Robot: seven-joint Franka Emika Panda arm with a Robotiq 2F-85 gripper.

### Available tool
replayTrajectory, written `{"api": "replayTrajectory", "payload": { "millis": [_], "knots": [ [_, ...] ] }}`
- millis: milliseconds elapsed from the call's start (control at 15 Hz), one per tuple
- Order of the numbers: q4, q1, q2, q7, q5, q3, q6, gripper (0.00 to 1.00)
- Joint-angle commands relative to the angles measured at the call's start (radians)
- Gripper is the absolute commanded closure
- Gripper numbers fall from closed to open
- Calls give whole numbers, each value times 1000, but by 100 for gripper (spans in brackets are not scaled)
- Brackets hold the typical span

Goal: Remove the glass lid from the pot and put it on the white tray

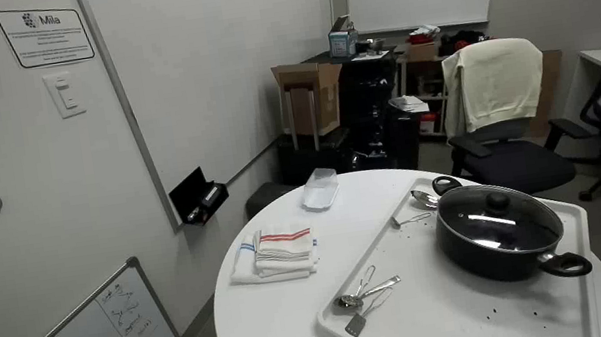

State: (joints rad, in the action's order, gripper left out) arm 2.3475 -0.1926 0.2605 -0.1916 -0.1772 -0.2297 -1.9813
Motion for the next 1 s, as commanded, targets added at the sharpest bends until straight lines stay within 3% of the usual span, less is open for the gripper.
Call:
{"api": "replayTrajectory", "payload": {
  "millis": [0,400,933],
  "knots": [
    [-1,-3,-1,-1,1,3,1,0],
    [-4,-1,-6,-3,-4,5,0,0],
    [-38,53,-140,-47,5,49,-85,0]
  ]
}}
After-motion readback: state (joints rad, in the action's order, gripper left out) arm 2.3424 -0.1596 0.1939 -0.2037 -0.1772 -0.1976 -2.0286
